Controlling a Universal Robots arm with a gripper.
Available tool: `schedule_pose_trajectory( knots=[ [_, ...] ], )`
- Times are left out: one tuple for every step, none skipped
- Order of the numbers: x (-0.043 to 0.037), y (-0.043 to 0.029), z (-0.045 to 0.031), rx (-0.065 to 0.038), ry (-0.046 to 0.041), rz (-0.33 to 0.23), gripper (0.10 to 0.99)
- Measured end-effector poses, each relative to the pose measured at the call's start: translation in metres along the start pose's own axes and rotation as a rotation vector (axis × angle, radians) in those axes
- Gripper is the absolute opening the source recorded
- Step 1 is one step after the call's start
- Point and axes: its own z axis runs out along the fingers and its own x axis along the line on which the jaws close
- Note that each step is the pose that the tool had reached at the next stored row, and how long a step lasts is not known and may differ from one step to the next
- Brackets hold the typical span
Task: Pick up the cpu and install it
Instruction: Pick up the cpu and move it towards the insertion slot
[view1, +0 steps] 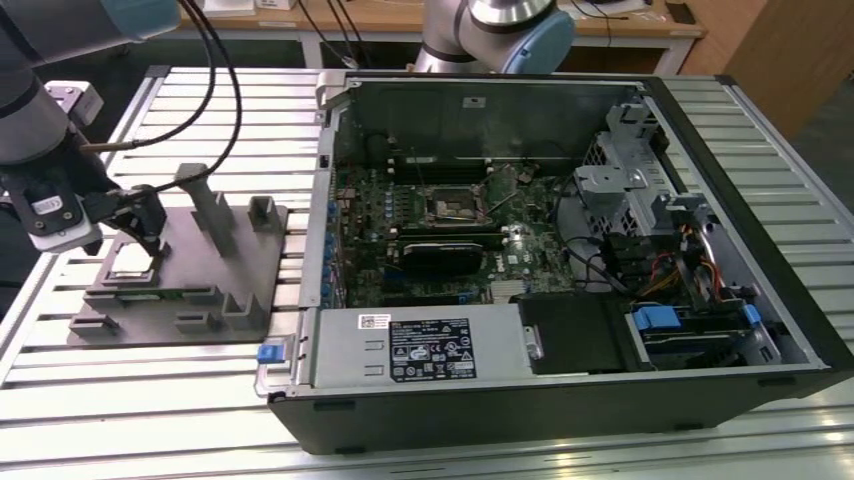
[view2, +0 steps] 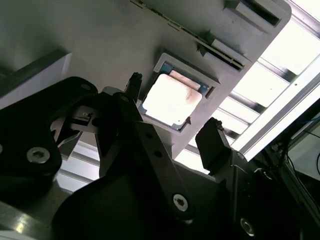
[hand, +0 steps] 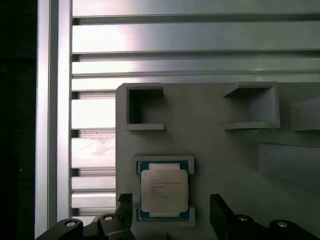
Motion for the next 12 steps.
schedule_pose_trajectory(
  knots=[
    [0.0002, -0.0001, 0.0012, 0.000, 0.0000, 0.000, 0.718],
    [0.0002, -0.0002, 0.0024, 0.000, 0.0000, 0.000, 0.718],
    [0.0002, -0.0002, 0.0034, 0.000, 0.0000, 0.000, 0.718],
    [0.0002, -0.0002, 0.0042, 0.000, -0.0001, 0.000, 0.718],
    [0.0003, -0.0003, 0.0045, 0.000, 0.0001, 0.000, 0.718],
    [0.0003, -0.0003, 0.0048, 0.000, 0.0002, 0.000, 0.718],
    [0.0003, -0.0003, 0.0050, 0.000, 0.0001, 0.000, 0.718],
    [0.0003, -0.0003, 0.0053, 0.000, 0.0001, 0.000, 0.718],
    [0.0003, -0.0003, 0.0055, 0.000, 0.0000, 0.000, 0.718],
    [0.0003, -0.0003, 0.0058, 0.000, 0.0000, 0.000, 0.718],
    [0.0003, -0.0004, 0.0061, 0.000, 0.0000, 0.000, 0.718],
    [0.0003, -0.0004, 0.0064, 0.000, 0.0000, 0.000, 0.718]
  ],
)
